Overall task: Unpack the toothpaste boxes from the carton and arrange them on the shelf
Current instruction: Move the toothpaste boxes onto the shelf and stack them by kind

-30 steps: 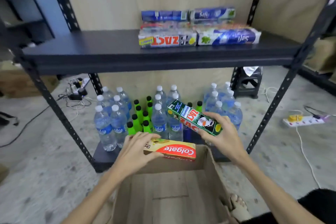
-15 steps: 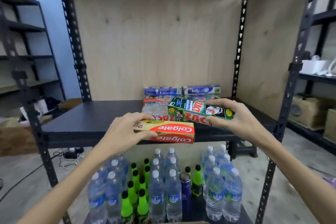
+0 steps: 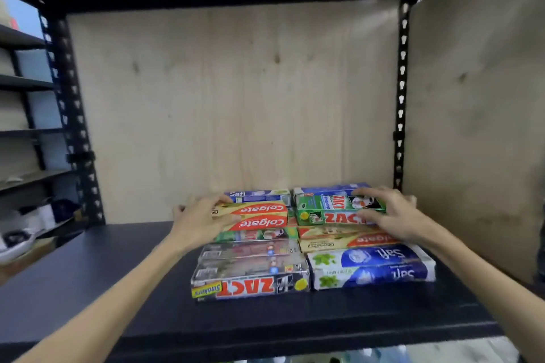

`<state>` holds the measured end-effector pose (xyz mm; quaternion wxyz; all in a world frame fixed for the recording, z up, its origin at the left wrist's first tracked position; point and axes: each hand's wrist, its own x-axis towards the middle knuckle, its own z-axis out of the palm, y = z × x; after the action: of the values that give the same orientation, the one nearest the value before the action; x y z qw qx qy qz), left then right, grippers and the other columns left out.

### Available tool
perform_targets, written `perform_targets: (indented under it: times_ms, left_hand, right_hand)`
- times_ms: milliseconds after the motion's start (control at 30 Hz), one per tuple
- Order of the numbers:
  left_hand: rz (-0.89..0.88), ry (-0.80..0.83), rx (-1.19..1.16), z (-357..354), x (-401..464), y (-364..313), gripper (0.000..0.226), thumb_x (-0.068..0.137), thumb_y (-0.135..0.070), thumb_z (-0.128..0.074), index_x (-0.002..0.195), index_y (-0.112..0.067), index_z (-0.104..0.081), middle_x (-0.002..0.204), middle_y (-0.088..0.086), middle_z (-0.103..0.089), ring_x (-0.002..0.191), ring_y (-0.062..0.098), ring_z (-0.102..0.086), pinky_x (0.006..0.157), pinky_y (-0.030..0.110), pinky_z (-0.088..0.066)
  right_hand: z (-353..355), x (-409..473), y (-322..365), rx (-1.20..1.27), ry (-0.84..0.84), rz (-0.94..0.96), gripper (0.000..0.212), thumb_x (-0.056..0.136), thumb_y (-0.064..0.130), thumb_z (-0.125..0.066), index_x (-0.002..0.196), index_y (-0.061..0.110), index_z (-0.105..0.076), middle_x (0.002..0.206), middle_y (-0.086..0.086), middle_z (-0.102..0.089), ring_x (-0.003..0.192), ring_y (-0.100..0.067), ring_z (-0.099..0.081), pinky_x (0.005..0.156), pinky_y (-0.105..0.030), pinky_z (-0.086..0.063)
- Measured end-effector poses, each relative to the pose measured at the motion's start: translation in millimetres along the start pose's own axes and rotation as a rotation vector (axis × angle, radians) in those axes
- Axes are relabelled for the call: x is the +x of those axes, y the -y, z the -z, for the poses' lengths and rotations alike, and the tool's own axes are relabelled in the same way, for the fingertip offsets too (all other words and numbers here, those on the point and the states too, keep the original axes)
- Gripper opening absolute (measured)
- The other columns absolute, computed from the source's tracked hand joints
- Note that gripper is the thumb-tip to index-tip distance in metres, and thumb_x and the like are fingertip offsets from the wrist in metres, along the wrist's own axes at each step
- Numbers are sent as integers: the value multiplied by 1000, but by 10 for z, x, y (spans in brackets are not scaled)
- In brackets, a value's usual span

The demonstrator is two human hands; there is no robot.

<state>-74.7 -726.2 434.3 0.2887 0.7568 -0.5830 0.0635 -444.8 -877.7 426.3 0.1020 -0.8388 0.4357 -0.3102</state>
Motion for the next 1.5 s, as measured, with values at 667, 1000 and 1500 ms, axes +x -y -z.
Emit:
perform_targets:
  times_ms: [667, 1000, 1500]
  left_hand:
    - [101, -67, -10, -653, 716, 4, 51, 78, -72, -66, 117, -41, -53, 115, -3, -39, 123, 22, -31, 95, 36, -24]
    - [-133, -49, -357, -366, 64, 151, 25, 93, -49, -64, 115, -39, -66, 125, -12, -53, 130, 13, -38, 109, 35, -34]
    - [-213, -49, -541, 119, -1137, 361, 19, 87, -47, -69, 91, -30, -78, 103, -10, -65, 97, 14, -61, 78, 24, -46]
  right_hand:
    - [-465, 765, -344, -235, -46, -51, 45, 97, 50, -54, 140, 38, -47, 142, -1, -45, 138, -21, -30, 112, -45, -15]
    - [-586, 81, 464, -83, -187, 165, 30, 95, 45, -59, 124, 38, -62, 126, 17, -61, 126, -13, -44, 93, -34, -21]
    - [-949, -942, 1030, -103, -114, 460, 54, 87, 73, -50, 126, 40, -67, 118, 23, -55, 116, -5, -44, 90, -31, -24]
